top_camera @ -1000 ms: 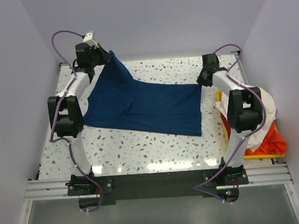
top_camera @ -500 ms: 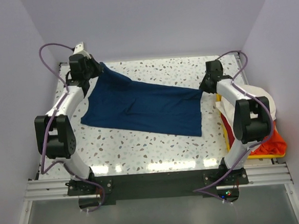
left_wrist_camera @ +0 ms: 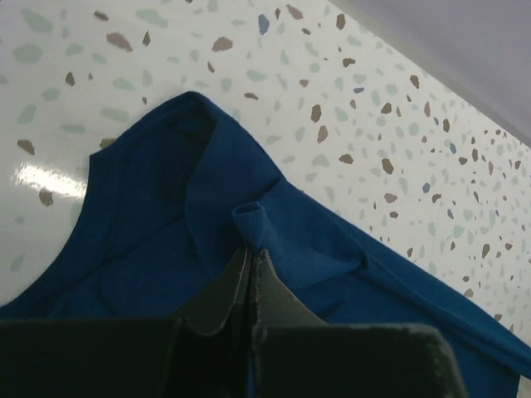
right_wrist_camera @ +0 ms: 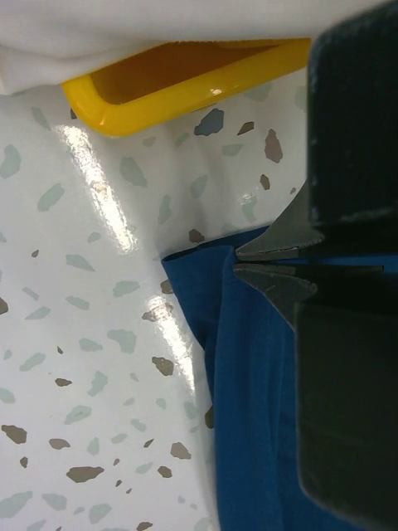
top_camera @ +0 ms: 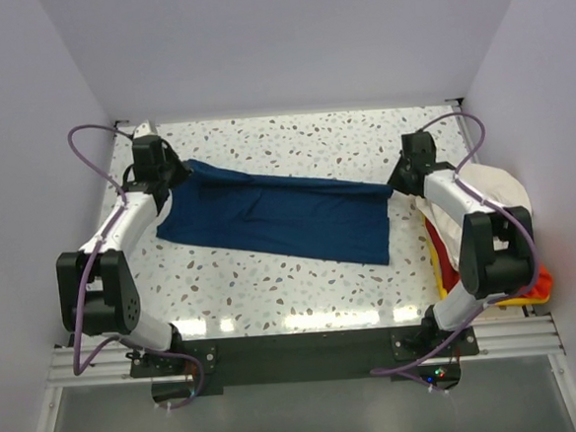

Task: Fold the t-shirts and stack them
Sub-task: Fold the tshirt

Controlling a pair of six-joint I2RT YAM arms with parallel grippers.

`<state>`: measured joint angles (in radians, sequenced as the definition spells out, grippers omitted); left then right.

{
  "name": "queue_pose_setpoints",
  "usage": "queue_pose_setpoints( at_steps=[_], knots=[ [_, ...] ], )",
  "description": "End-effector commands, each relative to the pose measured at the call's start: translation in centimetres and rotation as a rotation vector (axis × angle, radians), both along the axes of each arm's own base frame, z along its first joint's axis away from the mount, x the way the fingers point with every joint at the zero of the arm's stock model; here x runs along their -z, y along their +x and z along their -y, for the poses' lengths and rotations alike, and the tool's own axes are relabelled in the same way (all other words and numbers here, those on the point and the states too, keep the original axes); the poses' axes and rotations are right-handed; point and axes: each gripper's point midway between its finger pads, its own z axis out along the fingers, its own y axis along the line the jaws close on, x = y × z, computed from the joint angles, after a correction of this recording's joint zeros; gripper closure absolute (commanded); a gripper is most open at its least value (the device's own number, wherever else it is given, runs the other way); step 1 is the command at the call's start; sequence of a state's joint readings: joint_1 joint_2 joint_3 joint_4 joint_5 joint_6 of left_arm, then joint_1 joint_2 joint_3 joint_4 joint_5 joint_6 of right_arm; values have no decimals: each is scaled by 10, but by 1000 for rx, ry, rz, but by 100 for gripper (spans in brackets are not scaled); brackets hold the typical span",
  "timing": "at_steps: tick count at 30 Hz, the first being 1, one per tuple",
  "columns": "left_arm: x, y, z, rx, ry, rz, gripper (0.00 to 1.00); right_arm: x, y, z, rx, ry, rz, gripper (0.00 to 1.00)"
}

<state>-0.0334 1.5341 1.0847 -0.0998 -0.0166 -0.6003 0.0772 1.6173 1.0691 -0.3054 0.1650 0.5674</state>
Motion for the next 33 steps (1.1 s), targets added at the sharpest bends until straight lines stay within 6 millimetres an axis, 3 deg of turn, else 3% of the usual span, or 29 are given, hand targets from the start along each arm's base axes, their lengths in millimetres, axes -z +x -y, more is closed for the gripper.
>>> queue_pose_setpoints(
  at_steps=[1, 10, 17, 33],
  knots=[
    [-2, -15, -16, -98, -47, -6, 100, -20, 3, 4, 15, 2, 78, 100],
    [-3, -36, -25, -113, -91, 3, 100, -15, -11, -1, 0, 22, 73, 100],
    [8, -54, -29, -115, -104, -17, 100, -11, -17, -4, -3, 27, 72, 100],
    [27, -76, -33, -114, -142, -40, 100, 0, -35, -7, -6, 47, 74, 100]
  ],
)
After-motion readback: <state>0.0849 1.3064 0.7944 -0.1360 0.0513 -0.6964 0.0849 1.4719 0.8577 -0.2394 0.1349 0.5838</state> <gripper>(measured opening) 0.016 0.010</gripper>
